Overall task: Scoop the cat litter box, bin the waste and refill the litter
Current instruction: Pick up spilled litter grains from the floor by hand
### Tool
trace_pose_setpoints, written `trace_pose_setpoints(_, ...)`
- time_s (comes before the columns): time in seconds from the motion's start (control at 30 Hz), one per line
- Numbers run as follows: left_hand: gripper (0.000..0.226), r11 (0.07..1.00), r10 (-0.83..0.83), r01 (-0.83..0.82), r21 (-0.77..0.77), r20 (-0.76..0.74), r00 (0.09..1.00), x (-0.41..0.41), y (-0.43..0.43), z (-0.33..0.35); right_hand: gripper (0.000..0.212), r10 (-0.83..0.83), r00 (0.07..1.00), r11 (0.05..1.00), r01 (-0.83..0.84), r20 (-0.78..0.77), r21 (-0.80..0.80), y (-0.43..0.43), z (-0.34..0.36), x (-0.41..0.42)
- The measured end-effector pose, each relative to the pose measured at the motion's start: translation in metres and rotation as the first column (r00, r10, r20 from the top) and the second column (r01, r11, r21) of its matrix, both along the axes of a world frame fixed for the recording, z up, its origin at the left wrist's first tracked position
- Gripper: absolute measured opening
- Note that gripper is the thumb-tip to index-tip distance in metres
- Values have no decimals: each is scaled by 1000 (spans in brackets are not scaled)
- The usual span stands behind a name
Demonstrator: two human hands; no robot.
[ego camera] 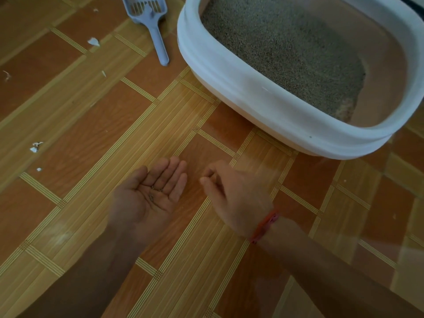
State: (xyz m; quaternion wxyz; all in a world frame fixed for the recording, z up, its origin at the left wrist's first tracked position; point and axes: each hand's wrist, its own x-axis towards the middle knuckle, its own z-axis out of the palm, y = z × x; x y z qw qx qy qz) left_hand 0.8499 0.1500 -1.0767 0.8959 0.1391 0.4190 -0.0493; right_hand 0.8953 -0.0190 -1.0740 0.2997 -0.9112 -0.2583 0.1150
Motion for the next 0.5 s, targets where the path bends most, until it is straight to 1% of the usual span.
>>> trace_pose_setpoints(0.13,49,996,-61,61,-63,9,998,-4,-6,-2,15,121,993,990,-121,5,70,29,10,-22)
trace_pose_setpoints(0.2,49,994,-97,97,-57,7,995,-6,-9,-3,15,130,992,988,-129,-2,87,36,9,-26)
trace_pose_setpoints(0.3,47,990,-124,125,-65,22,992,-8,-12,-3,15,123,992,991,-121,-16,64,40,7,-25)
trace_pose_setpoints(0.43,48,989,-122,122,-78,12,992,-7,-13,-4,12,135,991,988,-134,-11,79,39,5,-25)
trace_pose_setpoints(0.5,50,990,-115,115,-82,10,993,-7,-14,-5,14,144,990,987,-143,-12,79,38,4,-25)
